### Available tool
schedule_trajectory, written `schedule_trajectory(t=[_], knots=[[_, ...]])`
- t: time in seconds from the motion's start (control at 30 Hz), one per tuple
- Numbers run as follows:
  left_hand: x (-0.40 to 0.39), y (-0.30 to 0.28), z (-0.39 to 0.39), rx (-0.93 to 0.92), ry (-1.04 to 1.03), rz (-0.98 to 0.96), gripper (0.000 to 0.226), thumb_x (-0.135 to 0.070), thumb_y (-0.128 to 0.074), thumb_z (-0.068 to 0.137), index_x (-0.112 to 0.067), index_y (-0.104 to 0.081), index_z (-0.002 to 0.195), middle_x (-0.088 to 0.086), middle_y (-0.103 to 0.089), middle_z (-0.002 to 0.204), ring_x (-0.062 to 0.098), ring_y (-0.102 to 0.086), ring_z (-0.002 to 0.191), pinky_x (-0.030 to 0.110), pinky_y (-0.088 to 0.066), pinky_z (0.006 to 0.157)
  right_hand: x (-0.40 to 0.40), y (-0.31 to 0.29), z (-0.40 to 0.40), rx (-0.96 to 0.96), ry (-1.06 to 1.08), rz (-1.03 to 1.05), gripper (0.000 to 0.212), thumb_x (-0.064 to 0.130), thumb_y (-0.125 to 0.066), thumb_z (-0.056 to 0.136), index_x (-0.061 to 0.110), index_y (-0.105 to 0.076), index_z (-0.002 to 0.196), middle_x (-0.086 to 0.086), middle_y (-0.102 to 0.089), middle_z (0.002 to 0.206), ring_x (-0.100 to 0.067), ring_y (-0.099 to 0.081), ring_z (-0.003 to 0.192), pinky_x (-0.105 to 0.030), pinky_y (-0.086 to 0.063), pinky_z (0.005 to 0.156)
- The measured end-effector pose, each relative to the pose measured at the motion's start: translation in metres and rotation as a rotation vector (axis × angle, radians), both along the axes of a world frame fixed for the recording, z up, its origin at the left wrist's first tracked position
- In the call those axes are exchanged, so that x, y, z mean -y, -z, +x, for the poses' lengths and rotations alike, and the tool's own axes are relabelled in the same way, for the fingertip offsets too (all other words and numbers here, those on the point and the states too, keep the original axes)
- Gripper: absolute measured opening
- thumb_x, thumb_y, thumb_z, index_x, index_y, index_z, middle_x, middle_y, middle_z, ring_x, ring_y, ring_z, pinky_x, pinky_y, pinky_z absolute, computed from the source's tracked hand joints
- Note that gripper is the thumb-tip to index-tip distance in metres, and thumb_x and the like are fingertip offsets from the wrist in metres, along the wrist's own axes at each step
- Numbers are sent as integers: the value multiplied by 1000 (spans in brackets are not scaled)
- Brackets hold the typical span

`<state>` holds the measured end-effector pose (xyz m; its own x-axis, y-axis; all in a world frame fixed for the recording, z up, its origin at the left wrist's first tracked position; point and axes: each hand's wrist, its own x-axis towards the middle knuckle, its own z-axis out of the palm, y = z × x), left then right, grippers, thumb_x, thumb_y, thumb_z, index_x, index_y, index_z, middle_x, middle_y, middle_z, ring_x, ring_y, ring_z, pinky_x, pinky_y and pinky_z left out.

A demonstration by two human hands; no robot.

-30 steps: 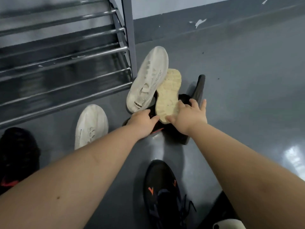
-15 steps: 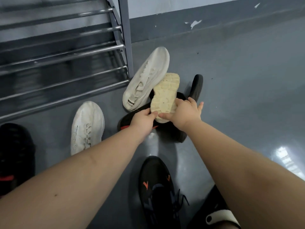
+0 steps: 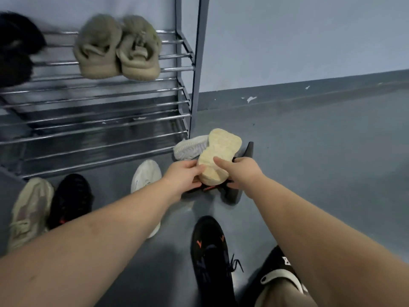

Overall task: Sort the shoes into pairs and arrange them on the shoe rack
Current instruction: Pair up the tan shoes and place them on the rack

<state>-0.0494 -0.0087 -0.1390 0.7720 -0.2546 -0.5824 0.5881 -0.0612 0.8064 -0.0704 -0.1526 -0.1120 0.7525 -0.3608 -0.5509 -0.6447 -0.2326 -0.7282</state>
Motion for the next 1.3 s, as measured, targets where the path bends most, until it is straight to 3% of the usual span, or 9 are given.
schedule_trajectory(t=[0.2,0.33,0.43,0.57,0.73,0.93,1.1,1.2,1.3], knots=[[-58,-79,-34,313,69,140,34,-11,-58,91,-9,-58,125,6,-66,110,14,-63,90,11,-52,60,-54,-71,-25,6,61,216,80,55,-71,73,14,-43,135,-9,-57,128,-29,-59,110,-40,-56,80],[-103,-124,-60,535,103,276,33,-13,-65,87,-15,-63,119,-5,-69,98,9,-63,88,26,-52,82,-99,-115,-43,-22,18,403,54,55,-63,81,20,-43,117,-9,-59,113,-30,-61,106,-43,-53,90],[-133,-147,-80,664,130,390,34,-13,-69,82,-22,-67,115,-4,-71,105,14,-65,103,40,-48,99,-128,-135,-58,-40,-41,530,47,54,-61,83,15,-49,105,-10,-61,95,-28,-62,93,-39,-53,76],[-154,-152,-111,726,98,506,47,-15,-72,80,-19,-60,125,-9,-61,104,5,-60,95,20,-46,90,-152,-129,-84,-58,-104,575,49,55,-62,82,14,-57,107,-11,-64,95,-26,-62,87,-34,-52,66],[-160,-153,-130,830,97,678,53,-29,-70,79,-26,-55,130,-9,-53,109,12,-56,105,30,-44,96,-162,-117,-100,-67,3,718,41,44,-65,82,6,-53,92,-12,-60,86,-26,-61,83,-42,-52,87],[-170,-172,-136,970,51,678,57,-29,-72,78,-27,-53,132,-12,-52,116,8,-51,107,23,-41,95,-172,-125,-100,42,-51,824,46,48,-61,84,4,-60,97,-9,-64,75,-22,-62,80,-41,-51,88],[-174,-171,-118,770,-84,421,60,-35,-71,80,-29,-48,134,-6,-48,126,10,-48,120,21,-36,96,-173,-127,-92,66,-31,867,51,46,-59,85,2,-59,111,-12,-64,89,-24,-64,84,-41,-52,85],[-176,-167,-110,393,-121,283,73,-53,-62,81,-22,-37,142,1,-42,144,16,-40,132,29,-32,103,-173,-125,-90,74,-40,889,55,47,-58,86,2,-59,116,-15,-65,99,-27,-65,93,-41,-54,83],[-176,-158,-108,41,53,5,57,-64,-50,82,-25,-57,124,1,-59,124,23,-53,115,39,-36,103,-171,-122,-87,110,-73,836,46,44,-53,91,7,-60,117,-13,-64,101,-27,-62,100,-40,-52,89]])
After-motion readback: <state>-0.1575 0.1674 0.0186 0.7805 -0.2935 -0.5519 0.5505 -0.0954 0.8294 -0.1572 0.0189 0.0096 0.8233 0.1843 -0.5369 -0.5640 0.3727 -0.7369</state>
